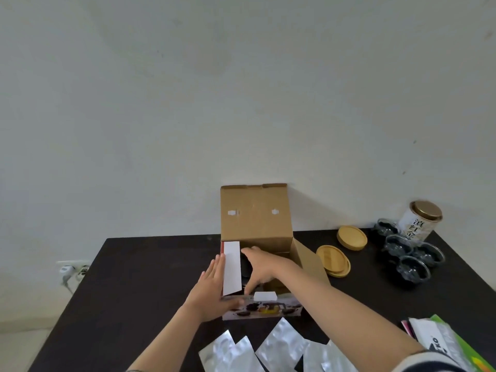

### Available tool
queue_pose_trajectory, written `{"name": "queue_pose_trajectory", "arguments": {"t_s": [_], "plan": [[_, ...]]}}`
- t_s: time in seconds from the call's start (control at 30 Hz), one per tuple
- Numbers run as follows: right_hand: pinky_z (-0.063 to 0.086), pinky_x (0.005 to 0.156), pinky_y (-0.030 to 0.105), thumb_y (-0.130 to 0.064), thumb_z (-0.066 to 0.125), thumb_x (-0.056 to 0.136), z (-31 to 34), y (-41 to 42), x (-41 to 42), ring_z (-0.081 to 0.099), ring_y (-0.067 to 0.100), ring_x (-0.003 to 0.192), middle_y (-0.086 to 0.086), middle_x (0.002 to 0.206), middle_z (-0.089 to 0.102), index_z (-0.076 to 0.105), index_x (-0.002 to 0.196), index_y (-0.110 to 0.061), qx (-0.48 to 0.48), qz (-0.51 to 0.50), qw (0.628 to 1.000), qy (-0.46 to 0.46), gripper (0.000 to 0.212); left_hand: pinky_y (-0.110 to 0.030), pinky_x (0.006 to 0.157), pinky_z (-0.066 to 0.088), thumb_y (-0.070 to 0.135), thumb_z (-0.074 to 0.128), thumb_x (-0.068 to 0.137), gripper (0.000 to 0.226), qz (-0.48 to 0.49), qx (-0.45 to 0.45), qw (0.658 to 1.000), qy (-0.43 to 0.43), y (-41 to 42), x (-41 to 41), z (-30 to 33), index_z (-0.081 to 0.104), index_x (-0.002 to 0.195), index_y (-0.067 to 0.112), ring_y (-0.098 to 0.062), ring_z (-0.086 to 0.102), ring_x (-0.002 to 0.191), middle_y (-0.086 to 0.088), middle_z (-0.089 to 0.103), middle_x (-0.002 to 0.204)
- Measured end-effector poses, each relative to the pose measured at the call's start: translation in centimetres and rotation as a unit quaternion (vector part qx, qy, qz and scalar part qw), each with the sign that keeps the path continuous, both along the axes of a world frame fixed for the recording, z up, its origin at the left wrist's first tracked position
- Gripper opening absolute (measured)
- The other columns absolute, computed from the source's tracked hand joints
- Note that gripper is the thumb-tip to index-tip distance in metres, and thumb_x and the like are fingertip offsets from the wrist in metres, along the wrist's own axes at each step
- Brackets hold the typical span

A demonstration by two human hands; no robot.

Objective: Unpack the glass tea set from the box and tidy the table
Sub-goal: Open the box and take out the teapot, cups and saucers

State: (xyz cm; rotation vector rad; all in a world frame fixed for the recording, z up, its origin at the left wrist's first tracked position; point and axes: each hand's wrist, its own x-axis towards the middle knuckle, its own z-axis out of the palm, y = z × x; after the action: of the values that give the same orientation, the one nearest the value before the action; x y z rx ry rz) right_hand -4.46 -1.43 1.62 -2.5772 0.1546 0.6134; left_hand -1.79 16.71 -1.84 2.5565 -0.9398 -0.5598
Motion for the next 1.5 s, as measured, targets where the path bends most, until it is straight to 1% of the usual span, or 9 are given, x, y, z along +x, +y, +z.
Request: {"name": "queue_pose_trajectory", "arguments": {"t_s": [0.13,0.37,0.47,0.53,0.67,0.77,0.87,0.97,1.5], "plan": [[0.053,0.088,0.036,-0.029,0.084,0.062,0.1,0.1,-0.4,0.053,0.02,0.103,0.005,0.124,0.044,0.036,0.133,-0.018,-0.026,0.0,0.999,-0.025,0.087,-0.038,0.117,0.001,0.088,0.042,0.057,0.132,-0.01,0.029,0.999,-0.024,0.2,0.0,0.4,-0.021,0.146,0.015,-0.019,-0.01,0.146,0.0,-0.013,0.159],[0.048,0.097,0.037,-0.03,0.086,0.056,4.7,-2.3,-1.5,0.046,0.024,0.126,0.004,0.139,0.044,0.034,0.142,-0.015,0.052,-0.053,0.995,-0.07,0.101,-0.037,0.117,0.001,0.096,0.02,0.039,0.143,-0.009,0.071,0.996,-0.054,2.9,1.3,1.3,-0.019,0.146,0.011,-0.019,-0.009,0.146,-0.002,-0.012,0.159],[0.049,0.095,0.034,-0.028,0.086,0.055,7.1,-3.7,-2.4,0.048,0.02,0.122,0.0,0.136,0.047,0.035,0.142,-0.018,0.099,-0.071,0.989,-0.089,0.101,-0.037,0.117,0.001,0.095,0.022,0.039,0.142,-0.008,0.097,0.993,-0.063,4.5,2.2,1.7,-0.019,0.147,0.013,-0.019,-0.009,0.146,-0.002,-0.013,0.158],[0.052,0.085,0.028,-0.018,0.085,0.061,8.6,-4.9,-3.3,0.051,0.017,0.114,-0.003,0.125,0.049,0.036,0.138,-0.019,0.143,-0.091,0.98,-0.106,0.091,-0.038,0.117,0.002,0.093,0.026,0.042,0.138,-0.008,0.109,0.992,-0.063,5.5,2.6,1.8,-0.019,0.147,0.015,-0.019,-0.008,0.146,-0.001,-0.013,0.159],[0.052,0.072,0.025,-0.006,0.081,0.062,10.3,-8.3,-4.1,0.053,0.019,0.108,0.002,0.122,0.048,0.038,0.135,-0.018,0.199,-0.16,0.957,-0.138,0.086,-0.039,0.118,0.003,0.082,0.046,0.066,0.125,-0.003,0.131,0.99,-0.06,6.7,3.1,2.0,-0.02,0.147,0.014,-0.02,-0.008,0.146,-0.001,-0.013,0.159],[0.051,0.07,0.027,-0.017,0.08,0.05,10.1,-10.7,-3.8,0.052,0.022,0.105,0.005,0.126,0.036,0.033,0.137,-0.021,0.127,-0.195,0.961,-0.149,0.098,-0.039,0.118,0.004,0.075,0.051,0.072,0.119,-0.003,0.14,0.988,-0.069,6.9,3.4,2.1,-0.02,0.147,0.014,-0.021,-0.007,0.146,-0.001,-0.012,0.159],[0.053,0.077,0.03,-0.014,0.08,0.053,8.6,-12.5,-3.1,0.051,0.027,0.104,0.007,0.126,0.023,0.025,0.14,-0.021,0.032,-0.233,0.964,-0.123,0.103,-0.038,0.118,0.003,0.074,0.052,0.073,0.119,-0.001,0.154,0.985,-0.073,6.8,3.7,2.4,-0.019,0.147,0.013,-0.021,-0.007,0.146,0.0,-0.012,0.159],[0.057,0.078,0.035,-0.015,0.081,0.052,6.3,-13.5,-2.3,0.05,0.03,0.104,0.008,0.126,0.023,0.026,0.14,-0.019,-0.031,-0.251,0.964,-0.082,0.105,-0.037,0.117,0.003,0.073,0.053,0.074,0.119,-0.001,0.161,0.984,-0.072,6.7,3.9,2.4,-0.019,0.147,0.013,-0.021,-0.008,0.146,0.0,-0.013,0.159],[0.051,0.089,0.036,-0.015,0.079,0.055,-0.4,-14.4,2.3,0.042,0.031,0.121,0.014,0.134,0.032,0.029,0.144,-0.013,-0.066,-0.256,0.964,-0.028,0.102,-0.035,0.117,0.003,0.071,0.054,0.074,0.118,0.005,0.155,0.985,-0.07,7.0,4.2,1.8,-0.02,0.147,0.014,-0.019,-0.009,0.146,0.0,-0.014,0.158]]}}
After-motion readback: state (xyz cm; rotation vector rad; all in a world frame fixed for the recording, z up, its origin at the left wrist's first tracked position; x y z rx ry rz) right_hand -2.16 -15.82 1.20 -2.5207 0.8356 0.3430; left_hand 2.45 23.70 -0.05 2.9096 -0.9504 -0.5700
